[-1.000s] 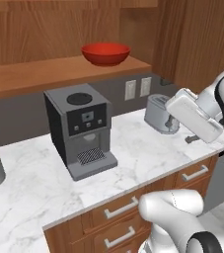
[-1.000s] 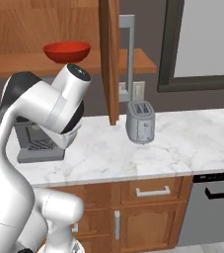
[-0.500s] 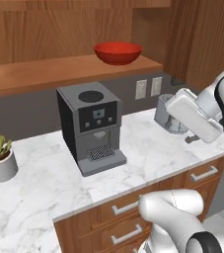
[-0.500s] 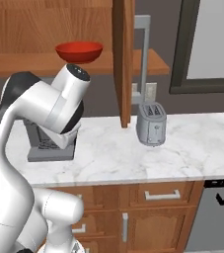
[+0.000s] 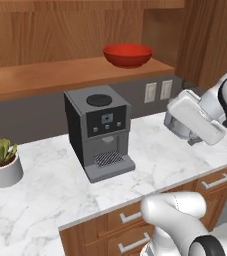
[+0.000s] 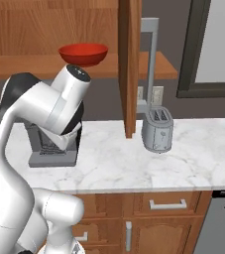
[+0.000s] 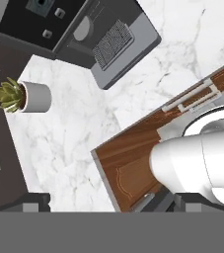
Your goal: Move the bowls from the cabinet to the plates on the dining table.
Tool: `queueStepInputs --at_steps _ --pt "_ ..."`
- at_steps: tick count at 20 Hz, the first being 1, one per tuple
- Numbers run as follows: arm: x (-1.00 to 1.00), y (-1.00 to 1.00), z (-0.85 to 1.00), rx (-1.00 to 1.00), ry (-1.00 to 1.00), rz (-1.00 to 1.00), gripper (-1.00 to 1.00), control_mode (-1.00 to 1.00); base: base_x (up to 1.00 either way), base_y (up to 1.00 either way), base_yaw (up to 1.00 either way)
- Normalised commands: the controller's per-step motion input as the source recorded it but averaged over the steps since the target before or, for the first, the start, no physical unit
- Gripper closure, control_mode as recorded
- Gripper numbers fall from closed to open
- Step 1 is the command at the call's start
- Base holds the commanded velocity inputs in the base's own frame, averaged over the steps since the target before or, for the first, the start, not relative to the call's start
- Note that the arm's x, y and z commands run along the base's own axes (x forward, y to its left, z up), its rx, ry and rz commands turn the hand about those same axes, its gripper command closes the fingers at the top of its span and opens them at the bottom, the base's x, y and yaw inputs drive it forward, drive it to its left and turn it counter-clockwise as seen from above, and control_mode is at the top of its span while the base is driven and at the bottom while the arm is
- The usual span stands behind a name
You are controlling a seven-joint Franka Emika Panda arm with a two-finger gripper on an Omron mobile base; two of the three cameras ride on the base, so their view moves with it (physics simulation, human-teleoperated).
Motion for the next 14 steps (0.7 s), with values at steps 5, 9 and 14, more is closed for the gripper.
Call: queueStepInputs --at_steps 5,9,14 --pt "0.00 0.00 0.00 0.00 0.00 0.00 -1.00 1.00 0.39 0.23 0.00" --pt "0.24 0.15 0.00 0.00 0.01 0.00 -1.00 -1.00 0.09 0.06 0.00" --pt "0.15 0.17 0.11 -0.02 0.00 -0.01 -1.00 -1.00 0.00 0.00 0.00"
